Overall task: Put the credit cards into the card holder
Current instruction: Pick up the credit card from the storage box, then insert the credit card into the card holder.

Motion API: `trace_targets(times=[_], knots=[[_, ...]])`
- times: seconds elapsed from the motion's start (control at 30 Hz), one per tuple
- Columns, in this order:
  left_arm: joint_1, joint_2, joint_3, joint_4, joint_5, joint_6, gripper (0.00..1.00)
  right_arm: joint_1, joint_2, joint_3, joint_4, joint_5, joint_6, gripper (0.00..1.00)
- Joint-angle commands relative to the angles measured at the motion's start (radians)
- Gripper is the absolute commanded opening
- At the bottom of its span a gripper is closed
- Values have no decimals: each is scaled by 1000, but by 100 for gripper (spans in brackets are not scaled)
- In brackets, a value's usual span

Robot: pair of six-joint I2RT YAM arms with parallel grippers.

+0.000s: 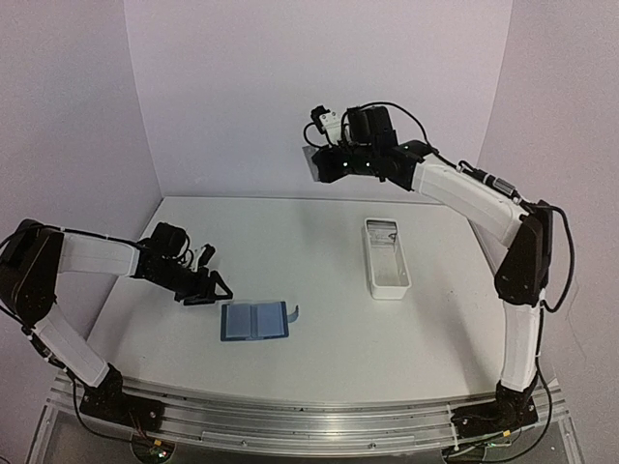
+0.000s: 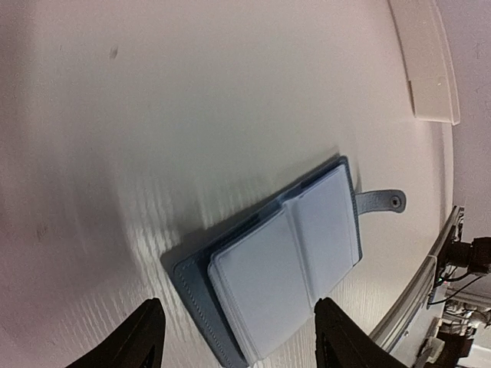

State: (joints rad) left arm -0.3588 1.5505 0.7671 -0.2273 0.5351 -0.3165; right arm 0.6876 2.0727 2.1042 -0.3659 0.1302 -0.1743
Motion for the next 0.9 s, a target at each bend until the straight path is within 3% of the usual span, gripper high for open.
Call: trace_targets(times=[0.0, 0.17, 0.47, 0.87], knots=[[6, -37, -63, -79, -13, -138, 66, 77, -66, -317, 315, -259, 773, 0], [4, -43, -146, -4, 37, -204, 67, 161, -94, -683, 679, -314, 1132, 0], [3, 28, -230, 178, 125, -290, 58, 235, 12, -835, 899, -371, 1310, 0], [2, 96, -259, 268, 109, -351, 47, 266, 141, -860, 990, -352, 1352, 0]])
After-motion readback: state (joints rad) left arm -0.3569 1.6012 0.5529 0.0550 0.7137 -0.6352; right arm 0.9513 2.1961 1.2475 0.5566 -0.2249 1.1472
